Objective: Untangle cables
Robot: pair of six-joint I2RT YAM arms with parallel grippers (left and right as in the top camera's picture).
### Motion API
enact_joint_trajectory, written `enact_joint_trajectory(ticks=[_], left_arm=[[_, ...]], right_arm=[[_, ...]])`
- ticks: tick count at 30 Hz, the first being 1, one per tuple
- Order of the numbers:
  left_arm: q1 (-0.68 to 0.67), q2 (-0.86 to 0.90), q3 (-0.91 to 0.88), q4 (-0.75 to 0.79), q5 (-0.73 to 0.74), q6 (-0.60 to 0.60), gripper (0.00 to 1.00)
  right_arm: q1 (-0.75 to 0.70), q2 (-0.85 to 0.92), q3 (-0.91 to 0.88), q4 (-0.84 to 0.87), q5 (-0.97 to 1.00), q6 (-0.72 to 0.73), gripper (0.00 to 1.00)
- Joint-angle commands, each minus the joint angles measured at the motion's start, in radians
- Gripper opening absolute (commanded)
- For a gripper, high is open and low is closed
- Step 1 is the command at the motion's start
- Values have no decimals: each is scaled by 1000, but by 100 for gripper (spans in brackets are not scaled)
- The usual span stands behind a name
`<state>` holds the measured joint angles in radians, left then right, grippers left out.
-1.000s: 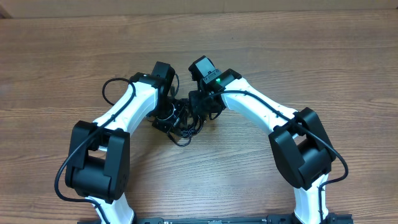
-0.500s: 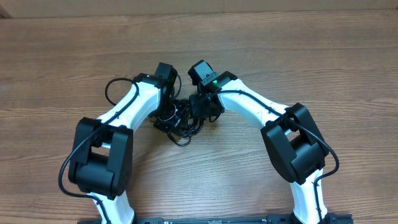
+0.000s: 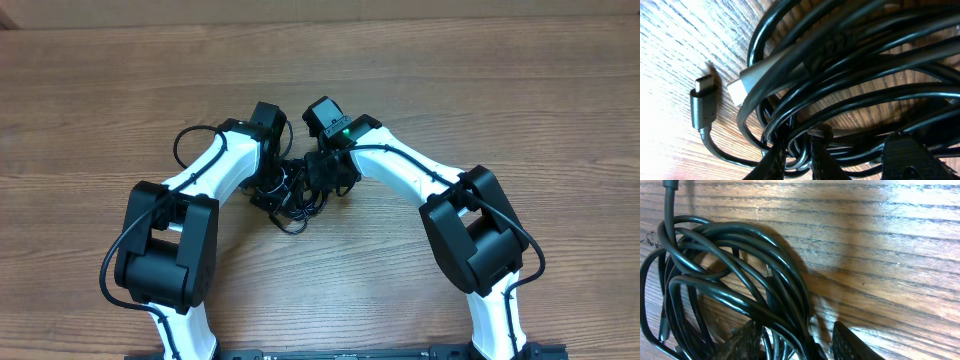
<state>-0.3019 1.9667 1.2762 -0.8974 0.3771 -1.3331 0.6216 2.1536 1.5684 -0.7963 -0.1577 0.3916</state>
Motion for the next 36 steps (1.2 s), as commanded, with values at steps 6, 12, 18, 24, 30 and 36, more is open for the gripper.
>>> enact_joint_trajectory(ticks=[6, 12, 18, 24, 30, 36], left_arm=[[-32, 32, -1, 8, -5, -14, 21], [-35, 36, -32, 18, -20, -24, 19], [-35, 36, -58, 42, -23, -43, 14], [-31, 35, -57, 39, -26, -3, 4], [13, 26, -44, 38, 102, 126, 4], [77, 9, -13, 37, 192, 285, 4]], right_arm=[[-3, 13, -11, 2, 8, -4, 45], [-3, 13, -11, 2, 8, -4, 45], [-3, 13, -11, 3, 8, -3, 45], [-3, 13, -11, 2, 8, -3, 45], [-3, 13, -11, 2, 8, -3, 45], [-3, 14, -11, 2, 8, 0, 44]])
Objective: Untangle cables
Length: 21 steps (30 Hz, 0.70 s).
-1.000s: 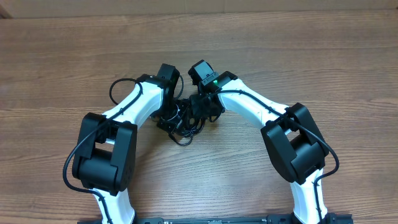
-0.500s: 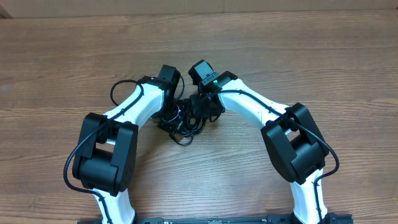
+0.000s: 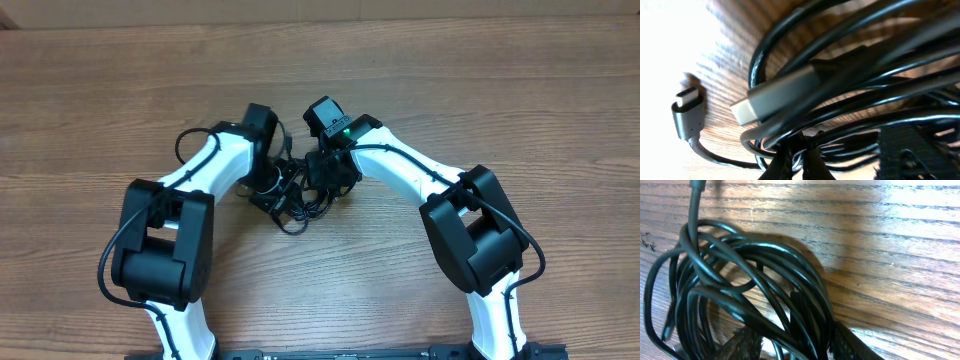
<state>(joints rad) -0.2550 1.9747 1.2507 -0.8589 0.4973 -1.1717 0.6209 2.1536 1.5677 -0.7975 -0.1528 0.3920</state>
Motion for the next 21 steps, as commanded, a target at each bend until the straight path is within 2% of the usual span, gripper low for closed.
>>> enact_joint_trajectory(ticks=[1, 4, 9, 13, 15, 19, 21], left_arm=[[39, -2, 13, -2, 72, 126, 4], [61, -8, 13, -3, 89, 126, 4], [80, -8, 15, 12, 151, 140, 4], [90, -8, 15, 62, 219, 155, 4], [93, -8, 15, 88, 242, 163, 4], [94, -8, 15, 120, 279, 167, 4], [95, -8, 15, 140, 309, 185, 4]], right_arm=[[-3, 14, -11, 3, 3, 0, 44], [-3, 16, -11, 3, 3, 0, 50], [-3, 16, -12, 3, -1, 17, 53], [-3, 16, -13, -17, -8, 137, 52], [-3, 16, -21, -18, -3, 165, 48], [-3, 16, -49, 10, 53, 166, 29], [-3, 16, -61, 25, 67, 175, 24]])
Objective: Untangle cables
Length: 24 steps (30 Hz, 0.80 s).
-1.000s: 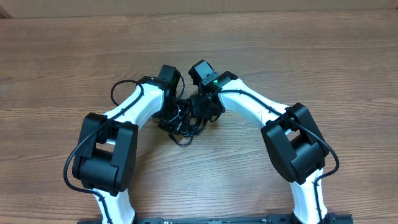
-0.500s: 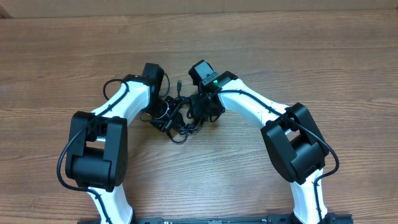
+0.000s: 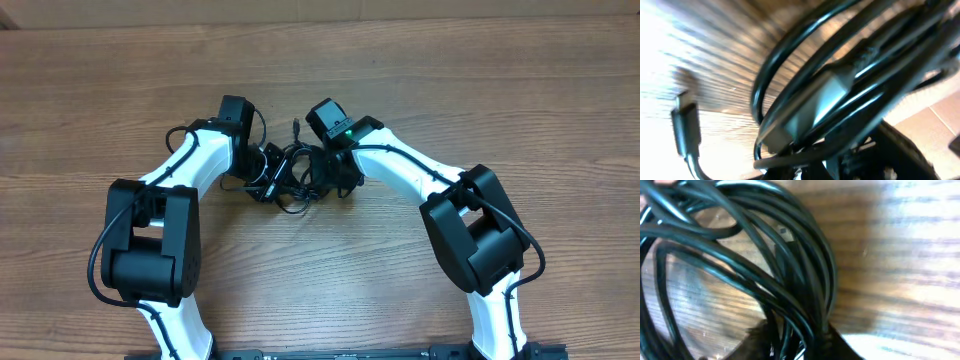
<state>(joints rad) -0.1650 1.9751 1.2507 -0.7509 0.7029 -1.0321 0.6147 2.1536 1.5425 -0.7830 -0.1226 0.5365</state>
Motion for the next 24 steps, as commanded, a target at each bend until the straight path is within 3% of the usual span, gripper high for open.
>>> enact_joint_trajectory(ticks=[1, 5, 15, 18, 22, 24], left_arm=[[7, -8, 15, 43, 120, 54, 4], [31, -8, 15, 58, 200, 78, 4], [72, -8, 15, 52, 190, 256, 4], [78, -8, 21, 51, 172, 306, 4], [80, -8, 53, -27, 40, 319, 4], [80, -8, 82, -93, -58, 337, 6]], right_arm=[[0, 16, -39, 14, 37, 40, 20], [-12, 16, -39, 32, 60, 39, 4], [-17, 14, -29, 40, -51, -73, 4], [-27, 12, 13, -17, -123, -143, 13], [-42, 10, 110, -128, -201, -259, 36], [-44, 10, 142, -165, -206, -293, 38]])
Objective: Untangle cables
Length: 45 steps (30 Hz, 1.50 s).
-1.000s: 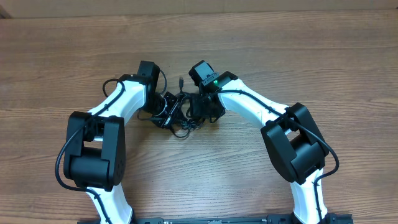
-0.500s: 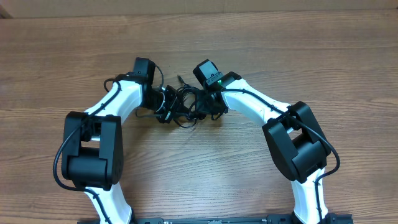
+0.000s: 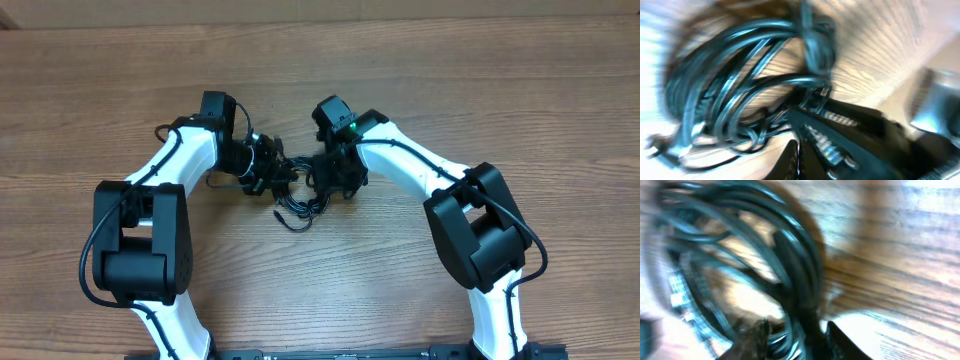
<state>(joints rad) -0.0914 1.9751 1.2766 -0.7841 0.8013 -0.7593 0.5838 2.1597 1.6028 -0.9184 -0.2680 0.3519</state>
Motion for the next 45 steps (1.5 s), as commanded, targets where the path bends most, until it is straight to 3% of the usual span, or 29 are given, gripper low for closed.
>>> enact_joint_trajectory(ticks=[1, 7, 11, 15, 18, 22, 26, 33, 36, 42, 45], left_arm=[[6, -8, 72, -98, -212, 69, 7], [5, -6, 93, -253, -437, 76, 16], [5, -6, 89, -236, -437, 81, 28], [5, 0, 89, -199, -390, 95, 31], [0, 13, 89, -175, -364, 111, 39], [-11, 36, 89, -169, -377, 153, 41], [-31, 77, 89, -164, -445, 154, 41], [-62, 134, 89, -119, -510, 154, 36], [-69, 150, 89, -102, -520, 155, 5], [-46, 150, 90, -64, -510, 156, 4], [-39, 150, 90, -18, -462, 272, 4]], right_arm=[[-13, 4, 95, -48, -65, -132, 39], [-2, 5, 120, -154, -184, -291, 38], [24, 5, 120, -176, -179, -359, 34], [47, 5, 120, -167, -161, -406, 34], [57, 5, 120, -164, -152, -408, 35], [61, 5, 120, -149, -132, -409, 36], [61, 5, 120, -116, 15, -406, 39], [60, 4, 130, -143, 58, -406, 44], [60, 1, 200, -220, 57, -410, 45], [60, 0, 317, -323, 16, -432, 54], [60, 1, 312, -325, -48, -519, 58]])
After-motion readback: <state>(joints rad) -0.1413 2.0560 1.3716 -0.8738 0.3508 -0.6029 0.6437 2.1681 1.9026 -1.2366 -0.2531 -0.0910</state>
